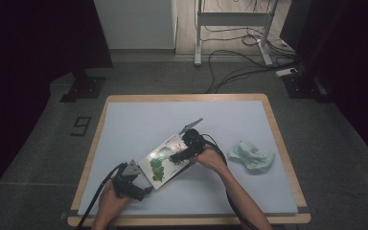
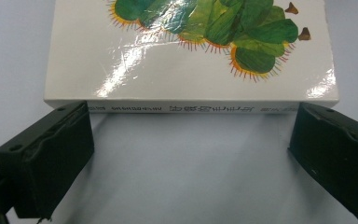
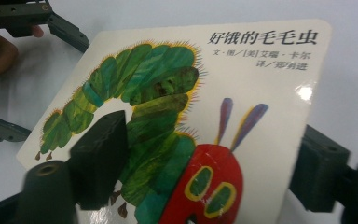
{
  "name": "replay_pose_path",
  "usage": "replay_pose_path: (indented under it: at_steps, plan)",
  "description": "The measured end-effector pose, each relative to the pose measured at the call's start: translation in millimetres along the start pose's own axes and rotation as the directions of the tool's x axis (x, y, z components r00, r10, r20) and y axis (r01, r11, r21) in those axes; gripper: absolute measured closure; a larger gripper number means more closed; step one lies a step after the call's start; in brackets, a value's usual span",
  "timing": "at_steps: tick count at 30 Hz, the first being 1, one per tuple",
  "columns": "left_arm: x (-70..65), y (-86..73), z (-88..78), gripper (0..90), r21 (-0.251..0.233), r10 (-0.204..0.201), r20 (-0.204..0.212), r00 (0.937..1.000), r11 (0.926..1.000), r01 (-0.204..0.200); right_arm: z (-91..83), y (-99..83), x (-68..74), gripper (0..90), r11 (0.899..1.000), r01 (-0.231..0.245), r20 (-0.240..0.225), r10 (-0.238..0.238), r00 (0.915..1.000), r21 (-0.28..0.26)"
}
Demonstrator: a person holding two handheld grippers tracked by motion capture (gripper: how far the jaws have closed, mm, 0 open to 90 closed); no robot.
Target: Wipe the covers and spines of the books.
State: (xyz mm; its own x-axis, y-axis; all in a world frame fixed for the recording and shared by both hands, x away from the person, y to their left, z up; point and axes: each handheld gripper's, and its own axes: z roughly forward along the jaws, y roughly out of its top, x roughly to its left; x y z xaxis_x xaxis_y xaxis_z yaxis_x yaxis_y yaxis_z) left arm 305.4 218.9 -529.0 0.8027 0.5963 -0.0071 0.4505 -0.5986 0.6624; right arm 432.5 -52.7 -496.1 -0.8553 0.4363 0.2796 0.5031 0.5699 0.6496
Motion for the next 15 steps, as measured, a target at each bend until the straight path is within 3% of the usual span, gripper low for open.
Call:
replay_pose_path:
  at_steps: [4,9,15]
  plan:
    - [0.0,0.0,0.0,0.0,0.000,0.000,0.000,1.0000,1.0000,0.000,-5.9,2.0,-3.0,33.0,1.000,-0.001,-0.007,0.001,1.0000,0.000]
    - [0.1,0.0,0.0,0.0,0.000,-0.001,0.002,1.0000,1.0000,0.001,-9.2,-0.7,-5.5,37.1,1.000,0.011,-0.003,-0.011,0.9999,0.027]
    - [0.4,0.0,0.0,0.0,0.000,-0.001,0.002,1.0000,1.0000,0.001,-14.5,-7.3,-9.5,43.5,0.999,0.027,-0.018,-0.026,0.9995,0.017]
